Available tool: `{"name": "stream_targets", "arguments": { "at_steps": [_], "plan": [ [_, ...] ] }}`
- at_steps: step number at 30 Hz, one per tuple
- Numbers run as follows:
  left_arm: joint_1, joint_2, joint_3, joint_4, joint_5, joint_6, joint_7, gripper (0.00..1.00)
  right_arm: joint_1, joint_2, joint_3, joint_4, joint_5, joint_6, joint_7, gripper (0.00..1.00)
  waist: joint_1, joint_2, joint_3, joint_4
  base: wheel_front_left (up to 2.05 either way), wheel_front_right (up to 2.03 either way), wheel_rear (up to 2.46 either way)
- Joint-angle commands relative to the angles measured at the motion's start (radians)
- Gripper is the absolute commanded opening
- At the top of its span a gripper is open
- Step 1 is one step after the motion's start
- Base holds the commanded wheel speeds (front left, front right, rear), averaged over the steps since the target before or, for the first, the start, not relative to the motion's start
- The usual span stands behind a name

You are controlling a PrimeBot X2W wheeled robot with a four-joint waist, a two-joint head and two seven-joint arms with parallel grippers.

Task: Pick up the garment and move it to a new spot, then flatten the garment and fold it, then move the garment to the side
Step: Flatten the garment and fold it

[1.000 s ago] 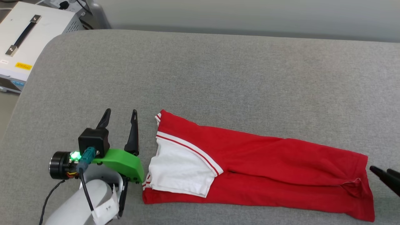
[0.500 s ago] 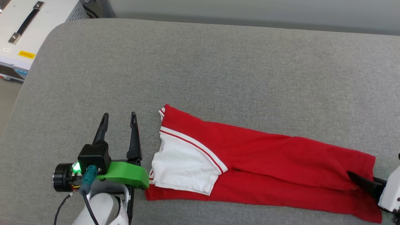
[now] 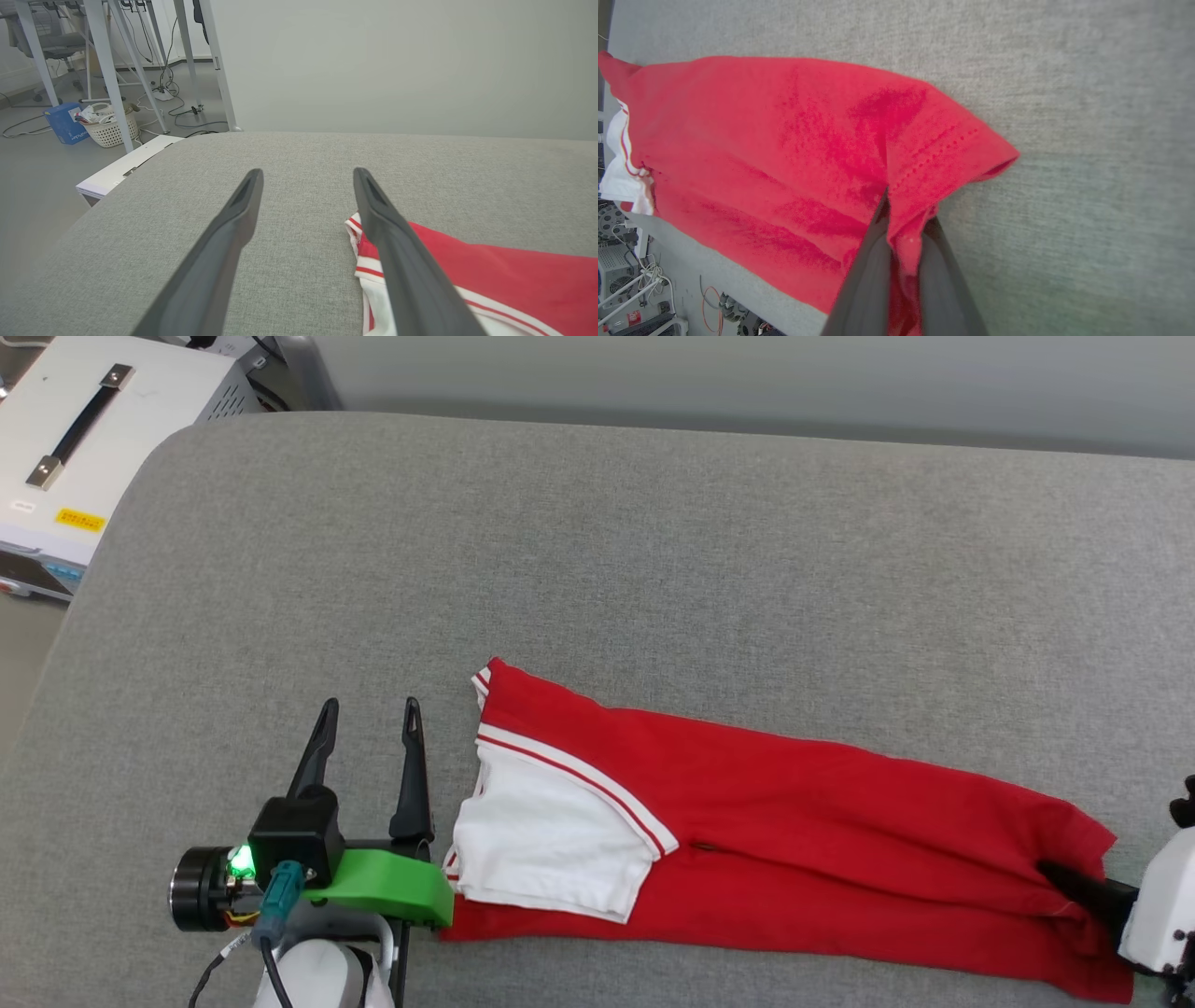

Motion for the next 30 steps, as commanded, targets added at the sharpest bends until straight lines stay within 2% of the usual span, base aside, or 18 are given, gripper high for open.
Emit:
{"name": "stream_targets", "arguments": {
  "at_steps": [1, 8, 14, 17, 24, 30],
  "plan": [
    [0.020, -0.010, 0.013, 0.005, 0.018, -0.010, -0.006, 1.00, -0.012, -0.019, -0.013, 0.018, 0.010, -0.002, -0.010, 0.00, 0.0000, -0.0001, -0.012, -0.005, 0.00, 0.00, 0.00],
    [0.035, -0.035, 0.052, 0.022, 0.065, -0.054, -0.006, 1.00, -0.027, -0.125, -0.081, 0.099, 0.003, -0.002, -0.027, 0.00, 0.0000, -0.0001, -0.041, -0.006, 0.00, 0.00, 0.00],
    [0.056, -0.051, 0.078, 0.040, 0.091, -0.080, -0.006, 1.00, -0.017, -0.156, -0.086, 0.111, 0.005, -0.002, 0.015, 0.00, 0.0000, -0.0001, -0.069, -0.008, 0.00, 0.00, 0.00],
    [0.069, -0.059, 0.087, 0.048, 0.101, -0.091, -0.006, 1.00, -0.006, -0.154, -0.075, 0.051, 0.017, -0.002, 0.044, 0.00, 0.0000, -0.0001, -0.079, -0.010, 0.00, 0.00, 0.00],
    [0.079, -0.077, 0.106, 0.056, 0.122, -0.114, -0.006, 1.00, 0.006, -0.114, -0.032, -0.193, 0.043, -0.002, 0.134, 0.00, 0.0000, -0.0001, -0.082, -0.011, 0.00, 0.00, 0.00],
    [0.068, -0.092, 0.116, 0.055, 0.140, -0.128, -0.006, 1.00, -0.072, -0.015, 0.020, -0.317, -0.003, -0.002, 0.199, 0.00, 0.0000, -0.0001, -0.059, -0.005, 0.00, 0.00, 0.00]
  ]
}}
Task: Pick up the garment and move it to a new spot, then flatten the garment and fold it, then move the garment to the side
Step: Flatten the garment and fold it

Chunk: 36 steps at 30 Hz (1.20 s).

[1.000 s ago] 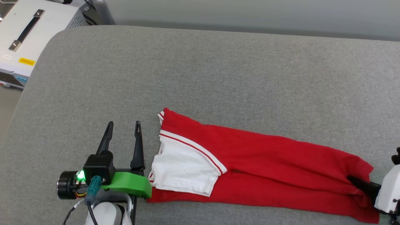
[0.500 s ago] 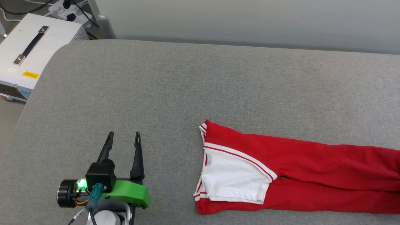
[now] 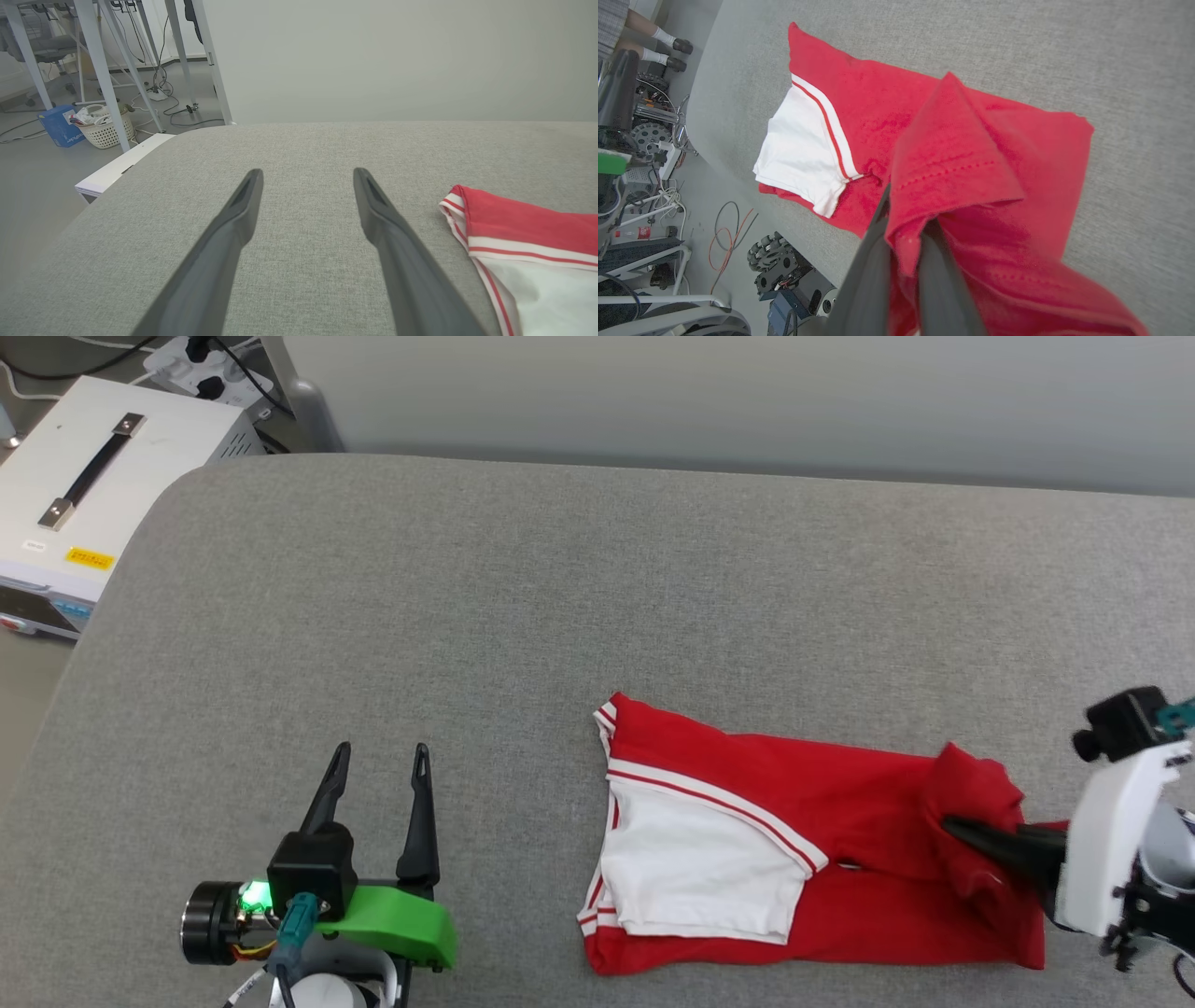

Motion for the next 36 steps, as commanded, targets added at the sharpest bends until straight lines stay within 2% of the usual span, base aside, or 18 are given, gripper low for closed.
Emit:
{"name": "stream_targets", "arguments": {
  "at_steps": [1, 6, 18, 24, 28, 31, 32, 33, 34, 36],
  "plan": [
    [-0.002, -0.007, 0.005, 0.001, 0.011, -0.007, -0.006, 1.00, -0.049, 0.027, 0.023, -0.018, -0.030, -0.001, 0.020, 0.00, 0.0000, -0.0001, 0.015, 0.004, 0.00, 0.00, 0.00],
    [-0.023, -0.021, 0.006, 0.006, 0.022, -0.017, -0.006, 1.00, -0.162, 0.105, 0.100, -0.020, -0.117, -0.001, 0.052, 0.00, 0.0000, -0.0001, 0.042, 0.020, 0.00, 0.00, 0.00],
    [-0.063, -0.044, 0.017, 0.014, 0.037, -0.033, -0.006, 1.00, -0.384, 0.260, 0.333, 0.058, -0.201, -0.001, 0.082, 0.00, 0.0000, -0.0001, 0.098, 0.053, 0.00, 0.00, 0.00],
    [-0.083, -0.053, 0.016, 0.017, 0.043, -0.038, -0.006, 1.00, -0.434, 0.316, 0.429, 0.206, -0.241, -0.001, 0.038, 0.00, 0.0000, -0.0001, 0.118, 0.069, 0.00, 0.00, 0.00],
    [-0.086, -0.058, 0.019, 0.017, 0.043, -0.038, -0.006, 1.00, -0.431, 0.334, 0.481, 0.324, -0.264, -0.001, -0.012, 0.00, 0.0000, -0.0001, 0.125, 0.073, 0.00, 0.00, 0.00],
    [-0.083, -0.060, 0.025, 0.018, 0.044, -0.036, -0.006, 1.00, -0.433, 0.339, 0.504, 0.364, -0.268, -0.001, -0.066, 0.00, 0.0000, -0.0001, 0.121, 0.067, 0.00, 0.00, 0.00],
    [-0.079, -0.061, 0.028, 0.019, 0.045, -0.036, -0.006, 1.00, -0.434, 0.340, 0.503, 0.367, -0.264, -0.001, -0.098, 0.31, 0.0000, -0.0001, 0.116, 0.063, 0.00, 0.00, 0.00],
    [-0.077, -0.061, 0.030, 0.021, 0.045, -0.036, -0.006, 1.00, -0.435, 0.340, 0.502, 0.365, -0.261, -0.001, -0.122, 0.80, 0.0000, -0.0001, 0.111, 0.061, 0.00, 0.00, 0.00],
    [-0.074, -0.061, 0.032, 0.022, 0.046, -0.037, -0.006, 1.00, -0.437, 0.337, 0.502, 0.356, -0.259, -0.001, -0.149, 1.00, 0.0000, -0.0001, 0.104, 0.058, 0.00, 0.00, 0.00],
    [-0.069, -0.061, 0.039, 0.024, 0.048, -0.039, -0.006, 1.00, -0.438, 0.321, 0.496, 0.320, -0.259, -0.001, -0.232, 1.00, 0.0000, -0.0001, 0.086, 0.050, 0.00, 0.00, 0.00]
  ]
}}
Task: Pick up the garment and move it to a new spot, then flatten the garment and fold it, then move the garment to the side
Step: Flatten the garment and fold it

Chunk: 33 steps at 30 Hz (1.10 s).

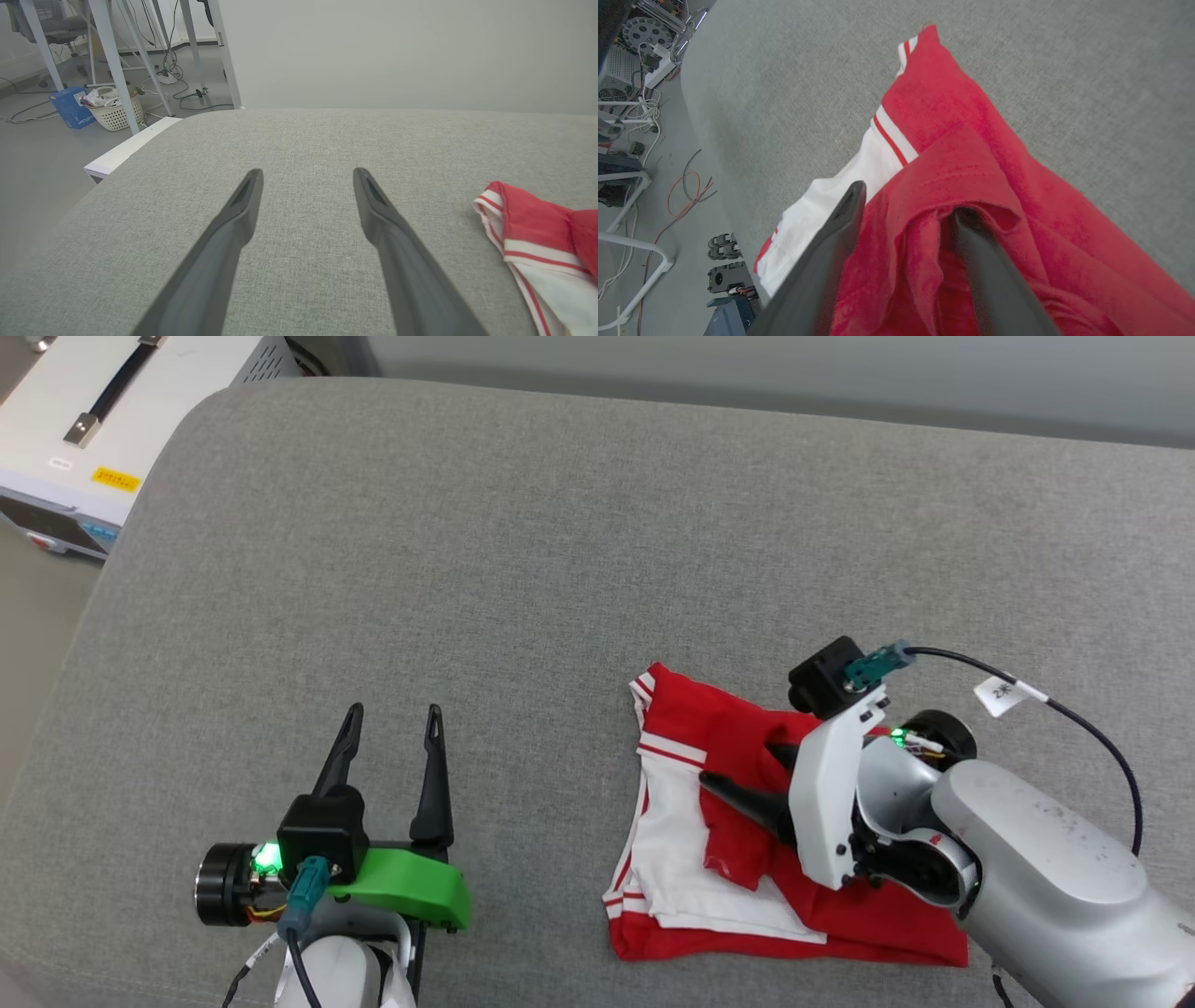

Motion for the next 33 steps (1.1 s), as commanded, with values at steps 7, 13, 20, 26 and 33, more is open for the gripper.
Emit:
{"name": "stream_targets", "arguments": {
  "at_steps": [7, 13, 20, 26, 33],
  "plan": [
    [0.022, -0.001, 0.026, -0.006, 0.018, -0.008, -0.006, 1.00, 0.032, -0.099, -0.109, -0.119, -0.060, -0.001, -0.311, 1.00, 0.0000, 0.0000, -0.075, -0.044, 0.00, 0.00, 0.00],
    [0.040, 0.005, 0.045, -0.018, 0.020, -0.012, -0.006, 1.00, 0.112, -0.100, -0.327, -0.086, -0.254, -0.001, -0.561, 1.00, 0.0000, 0.0000, -0.109, -0.080, 0.00, 0.00, 0.00],
    [0.066, 0.005, 0.055, -0.032, 0.021, -0.016, -0.006, 1.00, 0.271, 0.018, -0.621, -0.103, -0.511, -0.001, -0.680, 1.00, 0.0000, 0.0000, -0.139, -0.111, 0.00, 0.00, 0.00],
    [0.088, 0.009, 0.049, -0.039, 0.029, -0.024, -0.006, 1.00, 0.438, 0.145, -0.784, -0.197, -0.634, -0.001, -0.687, 1.00, 0.0000, 0.0000, -0.167, -0.120, 0.00, 0.00, 0.00],
    [0.119, 0.011, 0.041, -0.046, 0.032, -0.032, -0.006, 1.00, 0.608, 0.245, -0.858, -0.294, -0.697, -0.001, -0.687, 1.00, 0.0000, 0.0000, -0.190, -0.120, 0.00, 0.00, 0.00]
  ]
}}
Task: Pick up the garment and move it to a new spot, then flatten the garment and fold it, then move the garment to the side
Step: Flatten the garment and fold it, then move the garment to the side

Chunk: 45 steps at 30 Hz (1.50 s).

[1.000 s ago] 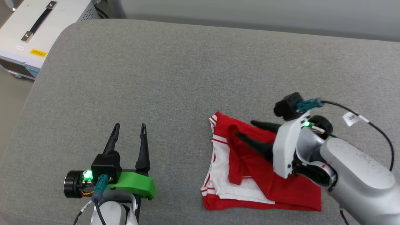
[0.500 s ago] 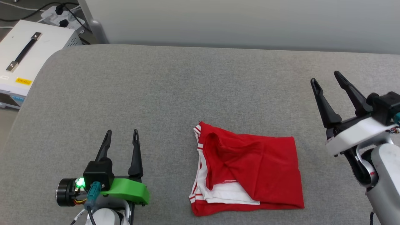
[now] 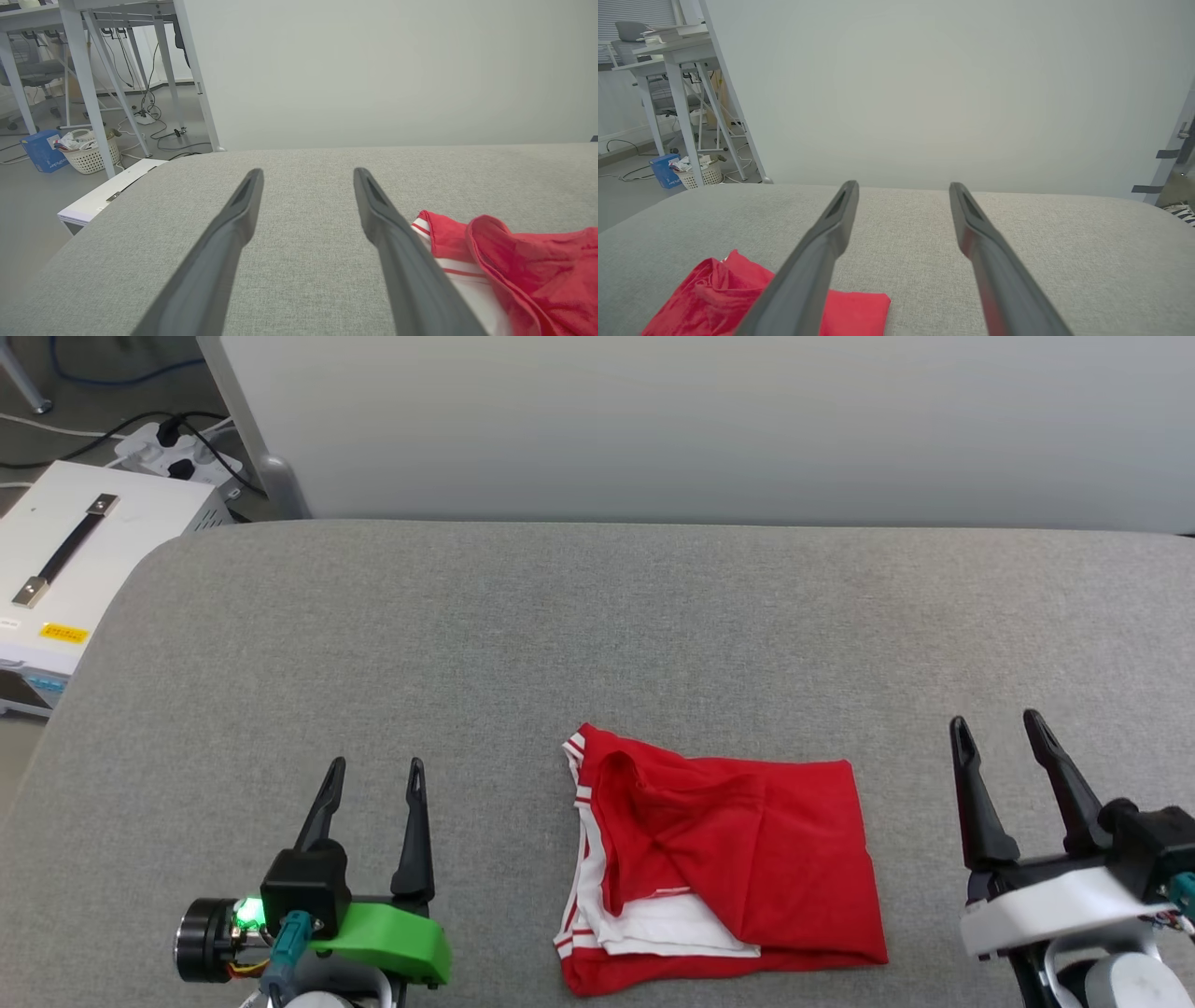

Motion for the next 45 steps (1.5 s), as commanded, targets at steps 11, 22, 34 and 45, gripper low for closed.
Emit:
{"name": "stream_targets", "arguments": {
  "at_steps": [11, 22, 34, 45],
  "plan": [
    [0.039, 0.004, -0.007, -0.003, 0.003, -0.005, -0.006, 1.00, 0.140, 0.054, -0.059, -0.049, -0.041, -0.001, -0.009, 1.00, 0.0000, 0.0000, -0.007, 0.008, 0.00, 0.00, 0.00],
    [0.030, 0.004, -0.002, 0.007, 0.000, -0.003, -0.006, 1.00, -0.008, -0.012, -0.067, -0.050, 0.019, -0.001, 0.016, 1.00, 0.0000, 0.0000, -0.002, 0.013, 0.00, 0.00, 0.00],
    [0.012, -0.003, -0.003, 0.000, -0.007, 0.002, -0.006, 1.00, -0.357, -0.266, 0.090, -0.060, 0.370, -0.001, 0.579, 1.00, 0.0000, 0.0000, 0.041, 0.019, 0.00, 0.00, 0.00],
    [-0.024, -0.009, -0.008, -0.009, -0.011, 0.001, -0.006, 1.00, -0.370, -0.427, 0.199, 0.014, 0.665, -0.001, 1.135, 1.00, 0.0000, 0.0000, 0.097, 0.045, 0.00, 0.00, 0.00]
  ]
}}
